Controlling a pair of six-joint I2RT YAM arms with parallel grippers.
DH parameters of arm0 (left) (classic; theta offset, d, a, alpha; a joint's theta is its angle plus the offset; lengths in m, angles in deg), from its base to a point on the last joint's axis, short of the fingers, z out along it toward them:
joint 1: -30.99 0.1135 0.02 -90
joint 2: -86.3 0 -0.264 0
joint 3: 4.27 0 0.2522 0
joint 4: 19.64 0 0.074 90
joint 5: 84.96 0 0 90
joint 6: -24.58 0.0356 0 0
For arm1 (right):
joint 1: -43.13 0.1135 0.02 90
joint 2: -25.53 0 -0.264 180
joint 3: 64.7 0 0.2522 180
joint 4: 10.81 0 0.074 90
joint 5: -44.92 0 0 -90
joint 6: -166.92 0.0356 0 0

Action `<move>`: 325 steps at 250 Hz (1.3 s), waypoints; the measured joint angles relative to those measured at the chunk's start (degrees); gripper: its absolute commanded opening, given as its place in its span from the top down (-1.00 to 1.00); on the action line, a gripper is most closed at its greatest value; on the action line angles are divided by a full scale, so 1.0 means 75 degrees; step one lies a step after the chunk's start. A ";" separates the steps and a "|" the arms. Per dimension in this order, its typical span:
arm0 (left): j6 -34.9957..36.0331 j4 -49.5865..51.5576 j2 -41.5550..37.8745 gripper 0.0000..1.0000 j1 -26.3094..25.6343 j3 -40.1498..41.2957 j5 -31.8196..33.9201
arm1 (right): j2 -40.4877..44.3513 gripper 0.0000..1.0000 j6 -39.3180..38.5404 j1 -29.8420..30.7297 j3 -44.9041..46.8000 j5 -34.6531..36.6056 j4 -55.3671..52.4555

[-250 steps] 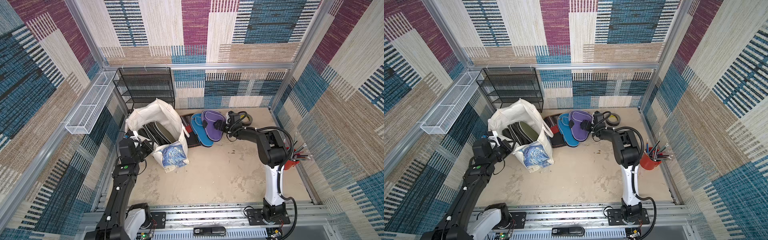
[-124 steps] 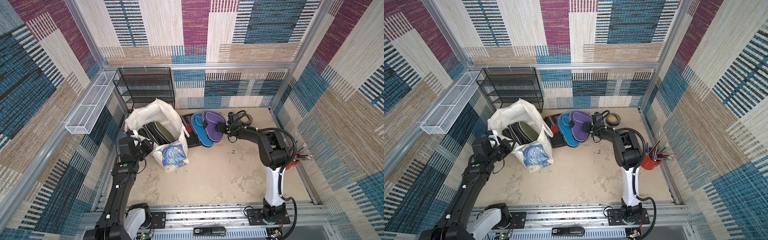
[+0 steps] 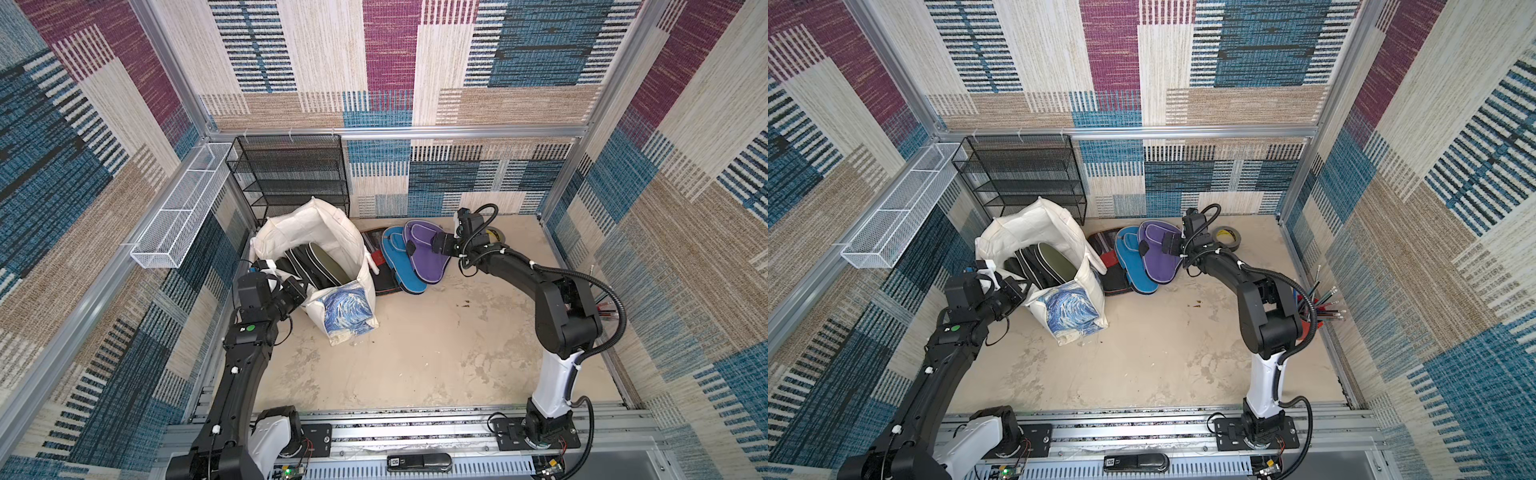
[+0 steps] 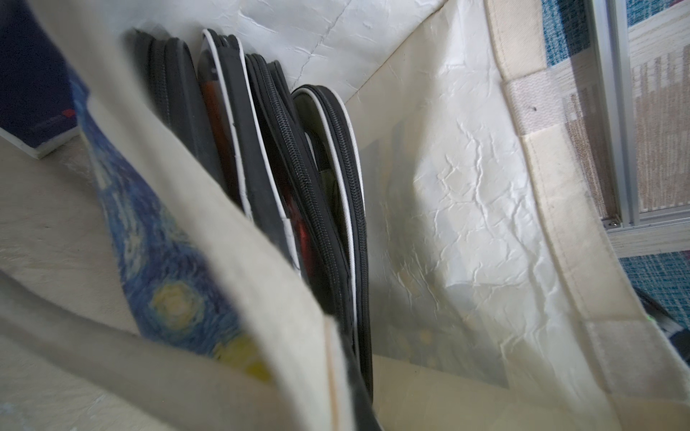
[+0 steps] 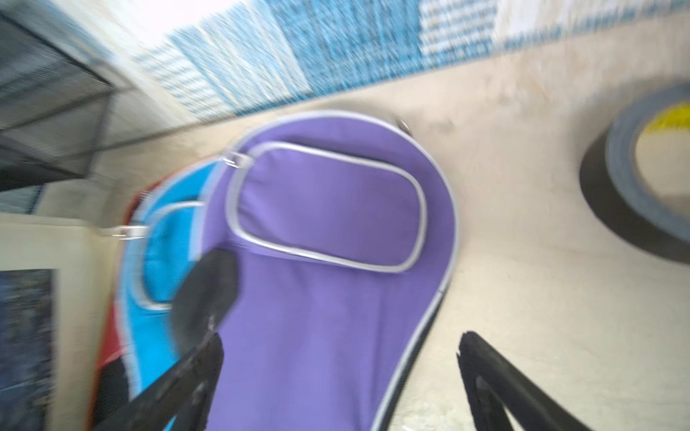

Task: Remove the ping pong set from the canvas bag
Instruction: Place the ping pong set at the ping pong set, then pick up the ping pong set from the canvas bag.

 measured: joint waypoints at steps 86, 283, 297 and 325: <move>-0.0003 -0.0166 -0.0041 1.00 0.0000 0.0154 -0.0035 | 0.1218 -0.99 -0.0982 0.1411 -0.1157 -0.0402 -0.0262; -0.0286 -0.1311 -0.0146 1.00 -0.0009 0.0787 -0.0475 | -0.2821 -0.78 -0.2739 0.4494 -0.7857 -0.1413 -0.2600; -0.0303 -0.1416 -0.0169 1.00 -0.0009 0.0857 -0.0507 | -0.3302 -0.75 -0.2766 0.4511 -0.8521 -0.1443 -0.2833; -0.0385 -0.1661 -0.0175 1.00 -0.0003 0.0985 -0.0612 | -0.3908 -0.72 -0.2769 0.4537 -0.9031 -0.1451 -0.3147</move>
